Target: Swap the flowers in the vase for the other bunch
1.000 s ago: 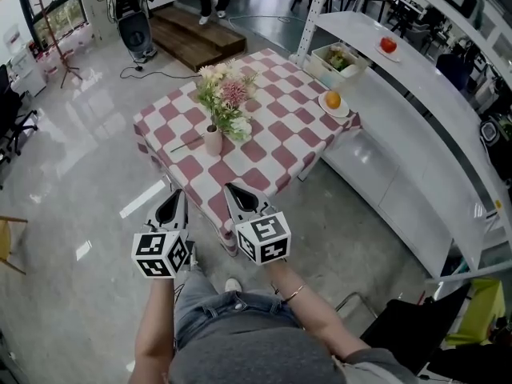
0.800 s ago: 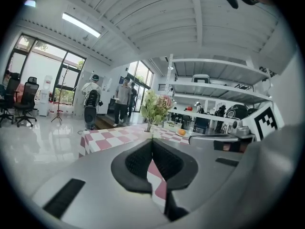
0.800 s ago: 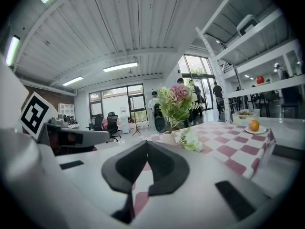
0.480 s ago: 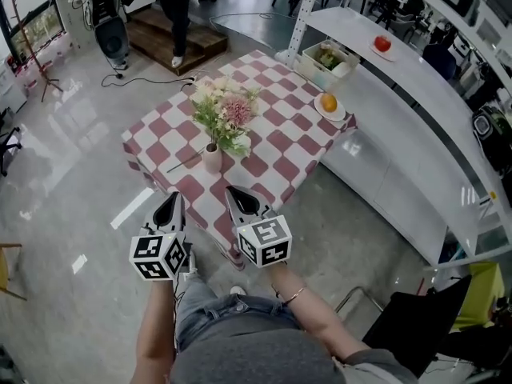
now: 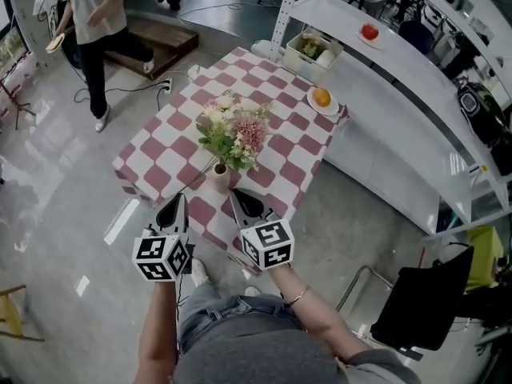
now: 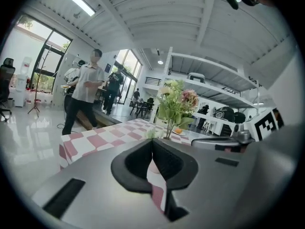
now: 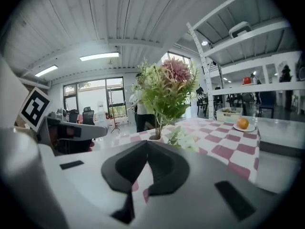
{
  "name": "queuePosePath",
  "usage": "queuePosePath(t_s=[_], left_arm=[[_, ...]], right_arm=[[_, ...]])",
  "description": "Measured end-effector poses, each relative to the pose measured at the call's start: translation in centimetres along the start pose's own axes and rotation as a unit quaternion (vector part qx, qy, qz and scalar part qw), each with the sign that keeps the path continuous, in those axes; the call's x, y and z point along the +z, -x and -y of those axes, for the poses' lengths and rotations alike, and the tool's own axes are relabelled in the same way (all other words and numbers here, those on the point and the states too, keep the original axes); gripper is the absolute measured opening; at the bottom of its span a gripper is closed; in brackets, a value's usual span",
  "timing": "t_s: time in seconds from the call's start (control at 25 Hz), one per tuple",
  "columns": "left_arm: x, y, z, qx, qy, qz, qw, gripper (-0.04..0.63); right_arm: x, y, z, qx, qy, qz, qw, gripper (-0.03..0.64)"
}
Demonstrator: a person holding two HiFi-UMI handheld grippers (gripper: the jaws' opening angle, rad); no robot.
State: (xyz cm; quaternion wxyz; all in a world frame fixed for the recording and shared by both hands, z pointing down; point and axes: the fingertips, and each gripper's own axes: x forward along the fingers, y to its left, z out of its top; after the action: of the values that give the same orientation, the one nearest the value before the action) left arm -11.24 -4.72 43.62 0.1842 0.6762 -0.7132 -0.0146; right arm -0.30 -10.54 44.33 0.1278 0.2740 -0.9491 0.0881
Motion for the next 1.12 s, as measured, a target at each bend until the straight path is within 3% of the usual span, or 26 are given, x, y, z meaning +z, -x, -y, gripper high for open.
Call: queuePosePath(t_s=[0.44,0.88,1.12], left_arm=[[1.5,-4.3,-3.3,-0.087,-0.015,-0.037,0.9954,0.018],[2.1,-7.8,-1.8,-0.188,-0.040,-0.062,0.9793,0.018],[2.5,-8.9,-0.2,-0.227,-0.057,-0.068,0.9699,0.018]], right_arm=[[0.2,-2.7,0.2,-0.095,-0.015,-0.006,0.995,0.011],[-0.3,-2.5,0.5,-0.155,-0.028,-0.009,0.988,0.020],[-0.7,-2.9,0.1,-0.146,-0.028,-0.017,0.989,0.145]])
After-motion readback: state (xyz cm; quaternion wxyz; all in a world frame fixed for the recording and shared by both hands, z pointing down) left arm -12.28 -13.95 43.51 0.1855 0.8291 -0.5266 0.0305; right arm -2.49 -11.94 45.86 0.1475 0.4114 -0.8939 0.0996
